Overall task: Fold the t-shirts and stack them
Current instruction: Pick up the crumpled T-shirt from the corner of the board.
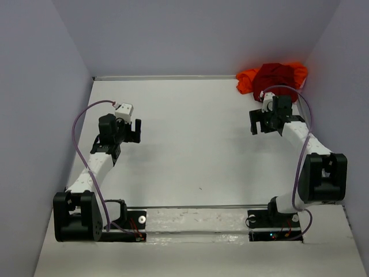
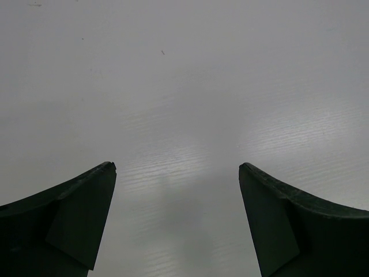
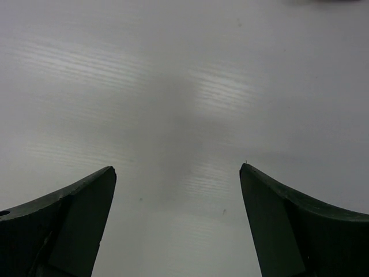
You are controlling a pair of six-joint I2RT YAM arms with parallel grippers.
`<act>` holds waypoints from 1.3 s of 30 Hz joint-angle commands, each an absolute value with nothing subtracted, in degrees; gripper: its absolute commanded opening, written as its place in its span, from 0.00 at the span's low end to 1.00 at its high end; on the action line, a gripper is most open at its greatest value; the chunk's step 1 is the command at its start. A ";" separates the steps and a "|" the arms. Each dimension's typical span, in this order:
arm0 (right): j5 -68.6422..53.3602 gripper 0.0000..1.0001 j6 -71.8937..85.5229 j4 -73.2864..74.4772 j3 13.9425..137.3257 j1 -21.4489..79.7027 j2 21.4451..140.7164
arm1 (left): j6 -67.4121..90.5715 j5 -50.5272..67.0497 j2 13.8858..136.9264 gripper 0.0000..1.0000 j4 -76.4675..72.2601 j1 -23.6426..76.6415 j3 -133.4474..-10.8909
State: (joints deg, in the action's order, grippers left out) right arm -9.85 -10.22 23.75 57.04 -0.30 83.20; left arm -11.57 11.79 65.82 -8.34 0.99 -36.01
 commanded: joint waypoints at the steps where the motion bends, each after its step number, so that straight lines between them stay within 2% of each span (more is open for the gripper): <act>1: 2.26 0.94 -15.29 17.15 64.41 -0.44 87.52 | -12.83 13.79 64.95 0.97 -10.02 0.79 -35.51; 10: 10.01 0.94 -15.99 13.62 80.76 -1.14 110.18 | -14.41 15.56 63.55 0.97 -8.26 0.79 -35.86; 16: 10.89 0.93 -15.55 13.80 90.94 -3.16 117.93 | -14.85 15.38 63.98 0.97 -7.82 0.70 -35.95; 24: 13.27 0.91 -16.61 13.97 98.26 -4.22 122.87 | -15.03 15.56 65.30 0.97 -7.56 0.79 -36.21; 26: 12.22 0.82 -16.17 13.97 98.35 -4.22 122.78 | -15.03 15.82 65.48 0.97 -7.56 0.79 -36.21; 28: 11.08 0.47 -16.00 14.06 98.00 -4.22 122.34 | -15.03 16.08 65.74 0.97 -7.56 0.79 -36.30; 29: 11.07 0.10 -15.74 14.15 97.65 -4.22 122.26 | -15.03 16.08 65.92 0.97 -7.47 0.79 -36.30; 30: 11.25 0.00 -15.56 14.24 97.47 -4.22 122.17 | -15.12 16.35 66.00 0.97 -7.47 0.79 -36.30; 34: 10.29 0.00 -16.17 14.50 94.49 -4.22 120.42 | -15.12 16.61 66.10 0.97 -7.30 0.79 -36.30; 39: 5.11 0.00 -17.05 14.68 86.15 -4.22 109.56 | -15.21 16.96 65.92 0.97 -7.12 0.79 -36.30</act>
State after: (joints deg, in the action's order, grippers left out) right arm 9.52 -15.97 15.31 90.59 -4.12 120.09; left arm -14.44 15.68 66.26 -6.70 0.99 -36.01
